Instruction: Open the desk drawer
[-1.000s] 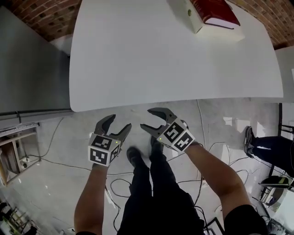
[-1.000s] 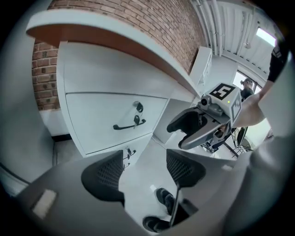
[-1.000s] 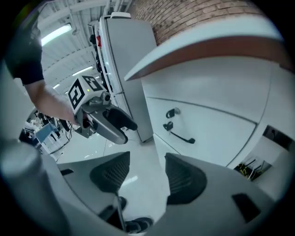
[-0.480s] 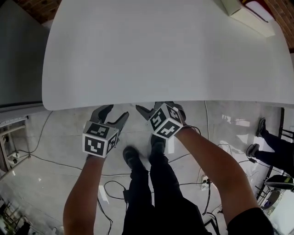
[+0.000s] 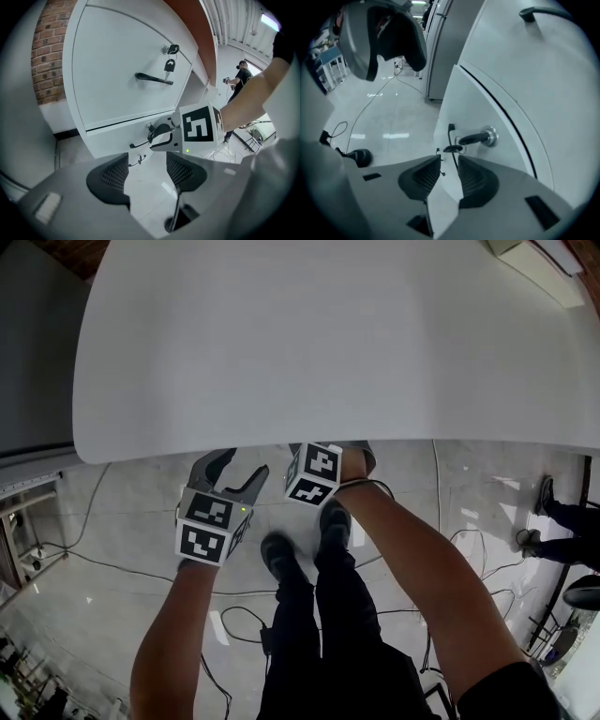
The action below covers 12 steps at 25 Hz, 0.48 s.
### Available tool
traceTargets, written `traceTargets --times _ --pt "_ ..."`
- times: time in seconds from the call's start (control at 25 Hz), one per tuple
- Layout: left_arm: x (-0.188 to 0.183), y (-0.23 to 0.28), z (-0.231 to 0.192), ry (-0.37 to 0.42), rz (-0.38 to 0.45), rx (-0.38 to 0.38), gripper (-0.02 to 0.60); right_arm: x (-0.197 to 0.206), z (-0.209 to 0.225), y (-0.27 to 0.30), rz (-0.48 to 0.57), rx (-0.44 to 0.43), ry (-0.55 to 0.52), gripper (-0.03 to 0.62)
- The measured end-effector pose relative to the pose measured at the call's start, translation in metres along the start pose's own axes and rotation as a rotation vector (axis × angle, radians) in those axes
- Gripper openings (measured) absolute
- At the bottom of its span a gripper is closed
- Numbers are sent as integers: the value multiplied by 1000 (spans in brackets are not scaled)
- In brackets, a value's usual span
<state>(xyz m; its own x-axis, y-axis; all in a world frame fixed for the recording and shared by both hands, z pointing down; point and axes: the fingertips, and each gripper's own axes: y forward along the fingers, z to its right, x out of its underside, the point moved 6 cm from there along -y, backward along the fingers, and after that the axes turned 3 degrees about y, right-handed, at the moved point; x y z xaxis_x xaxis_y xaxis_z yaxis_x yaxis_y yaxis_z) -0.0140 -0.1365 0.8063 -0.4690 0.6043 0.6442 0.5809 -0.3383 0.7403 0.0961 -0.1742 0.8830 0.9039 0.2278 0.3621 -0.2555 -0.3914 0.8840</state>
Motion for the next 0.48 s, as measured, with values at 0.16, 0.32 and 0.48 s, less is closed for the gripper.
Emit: traceTargets --times 0.16,0.32,0.48 --pt "4 -8 -8 27 -5 -62 261 -1 1 -2 -6 108 -44 47" --pt "8 -16 -18 -4 12 -123 261 4 -7 -2 -8 30 -55 12" --pt "11 -28 -27 -20 13 -159 260 28 -77 3 -57 -126 -210 11"
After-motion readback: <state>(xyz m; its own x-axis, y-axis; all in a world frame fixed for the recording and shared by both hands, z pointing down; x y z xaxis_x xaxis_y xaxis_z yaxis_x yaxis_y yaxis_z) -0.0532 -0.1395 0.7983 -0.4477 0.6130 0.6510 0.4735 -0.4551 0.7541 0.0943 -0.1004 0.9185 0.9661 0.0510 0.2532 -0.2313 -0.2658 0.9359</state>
